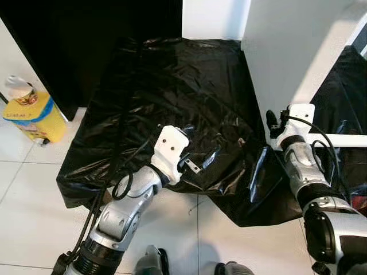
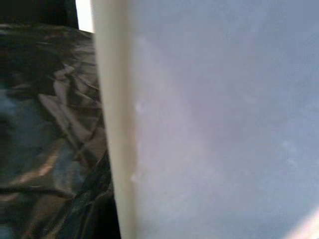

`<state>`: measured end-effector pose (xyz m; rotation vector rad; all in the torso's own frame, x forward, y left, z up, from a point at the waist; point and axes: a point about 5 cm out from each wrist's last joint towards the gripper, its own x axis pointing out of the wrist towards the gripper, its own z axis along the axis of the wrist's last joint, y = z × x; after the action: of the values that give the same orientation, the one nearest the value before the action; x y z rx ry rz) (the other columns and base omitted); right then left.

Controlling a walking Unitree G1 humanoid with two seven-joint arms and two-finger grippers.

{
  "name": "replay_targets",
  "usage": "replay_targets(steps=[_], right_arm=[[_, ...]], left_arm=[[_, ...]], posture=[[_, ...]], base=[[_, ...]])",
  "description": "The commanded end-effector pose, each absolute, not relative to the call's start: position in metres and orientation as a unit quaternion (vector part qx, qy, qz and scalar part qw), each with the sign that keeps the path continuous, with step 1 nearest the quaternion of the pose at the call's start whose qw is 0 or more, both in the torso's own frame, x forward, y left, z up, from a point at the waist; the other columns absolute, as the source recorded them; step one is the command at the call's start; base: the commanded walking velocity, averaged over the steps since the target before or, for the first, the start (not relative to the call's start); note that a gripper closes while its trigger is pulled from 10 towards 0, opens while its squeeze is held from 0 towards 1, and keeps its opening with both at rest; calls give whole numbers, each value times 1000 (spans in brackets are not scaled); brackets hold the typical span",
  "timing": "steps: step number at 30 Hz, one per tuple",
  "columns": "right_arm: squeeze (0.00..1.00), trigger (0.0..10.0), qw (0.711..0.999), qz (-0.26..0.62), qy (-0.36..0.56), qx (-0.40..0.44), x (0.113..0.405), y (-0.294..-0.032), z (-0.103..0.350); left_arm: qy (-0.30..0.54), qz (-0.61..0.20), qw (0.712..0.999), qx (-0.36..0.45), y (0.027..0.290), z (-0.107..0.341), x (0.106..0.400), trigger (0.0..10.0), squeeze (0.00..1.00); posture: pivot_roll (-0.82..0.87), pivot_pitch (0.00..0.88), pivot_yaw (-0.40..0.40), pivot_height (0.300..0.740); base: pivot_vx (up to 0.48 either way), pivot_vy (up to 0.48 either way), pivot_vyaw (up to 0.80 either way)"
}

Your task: Building children table

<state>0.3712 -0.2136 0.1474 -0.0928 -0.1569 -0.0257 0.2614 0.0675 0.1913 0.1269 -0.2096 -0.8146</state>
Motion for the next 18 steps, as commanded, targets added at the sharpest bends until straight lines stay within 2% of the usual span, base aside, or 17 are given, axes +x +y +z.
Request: replay_targets(steps=[1,7,9,11,15,17,18], right_arm=[[0,0,993,38,-99,-52,372,-196,150],[0,0,990,65,-117,-40,371,-182,151],[0,0,987,94,-129,-19,370,-166,150],[0,0,987,94,-129,-19,370,-166,150],[0,0,980,134,-145,6,366,-143,150],[0,0,980,134,-145,6,366,-143,150],[0,0,977,149,-154,14,365,-133,151]], left_arm=[[-92,-416,902,64,67,188,256,10000,0],[-91,-410,905,67,71,189,256,10000,0],[-90,-402,908,72,75,190,255,10000,0],[-90,-402,908,72,75,190,255,10000,0],[-89,-394,912,76,80,191,253,10000,0],[-89,-394,912,76,80,191,253,10000,0],[-88,-390,913,78,82,191,252,10000,0]], posture=[[138,103,-82,740],[147,108,-83,740],[168,116,-86,740],[168,116,-86,740],[184,122,-92,740],[184,122,-92,740],[187,123,-94,740]], base=[[0,0,0],[0,0,0],[0,0,0],[0,0,0],[0,0,0],[0,0,0],[0,0,0]])
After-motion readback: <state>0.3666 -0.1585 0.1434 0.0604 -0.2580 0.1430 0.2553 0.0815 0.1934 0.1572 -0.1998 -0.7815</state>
